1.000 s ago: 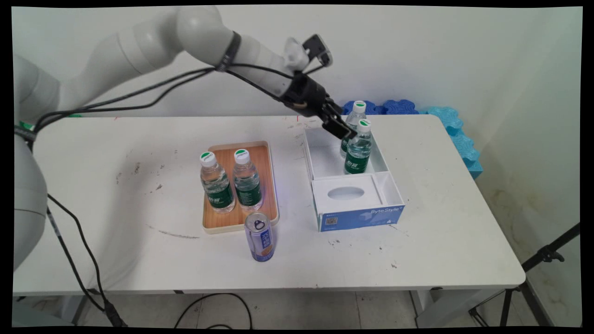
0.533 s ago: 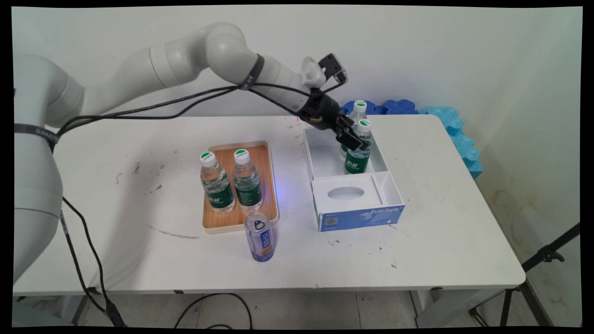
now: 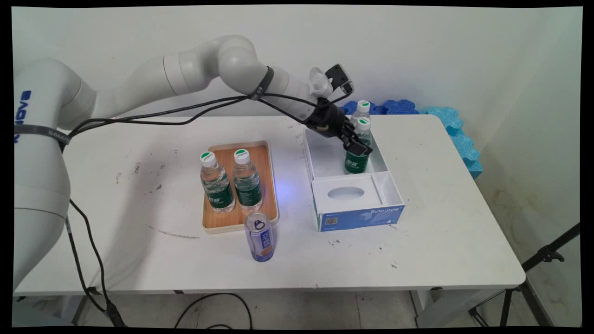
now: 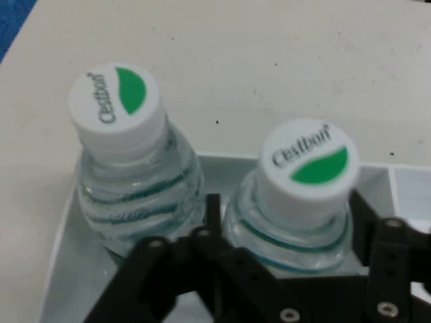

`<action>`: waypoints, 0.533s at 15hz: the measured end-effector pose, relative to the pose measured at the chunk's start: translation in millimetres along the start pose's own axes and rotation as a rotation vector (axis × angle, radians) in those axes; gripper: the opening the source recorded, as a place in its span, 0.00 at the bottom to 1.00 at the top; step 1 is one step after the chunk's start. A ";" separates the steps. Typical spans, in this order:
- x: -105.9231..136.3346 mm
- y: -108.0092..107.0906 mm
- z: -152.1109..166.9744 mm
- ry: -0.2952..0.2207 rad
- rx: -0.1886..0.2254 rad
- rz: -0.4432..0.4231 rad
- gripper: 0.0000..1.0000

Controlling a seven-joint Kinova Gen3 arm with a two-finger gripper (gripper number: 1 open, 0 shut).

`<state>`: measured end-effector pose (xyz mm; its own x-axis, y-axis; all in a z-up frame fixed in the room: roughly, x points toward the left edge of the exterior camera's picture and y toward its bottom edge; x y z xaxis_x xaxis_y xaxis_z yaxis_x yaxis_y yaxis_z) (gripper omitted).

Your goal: Place the picked object on the tray

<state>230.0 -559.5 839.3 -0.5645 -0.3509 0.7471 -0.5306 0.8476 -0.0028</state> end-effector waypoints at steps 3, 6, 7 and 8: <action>-0.8 0.3 3.5 0.003 -0.001 0.006 0.00; 0.9 1.8 1.2 0.012 -0.005 0.014 0.00; 3.2 2.4 -2.5 0.021 -0.006 0.015 0.00; 7.4 3.1 -7.8 0.033 -0.007 0.017 0.00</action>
<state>229.1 -556.4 850.0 -0.5524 -0.3233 0.7684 -0.5168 0.8560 -0.0114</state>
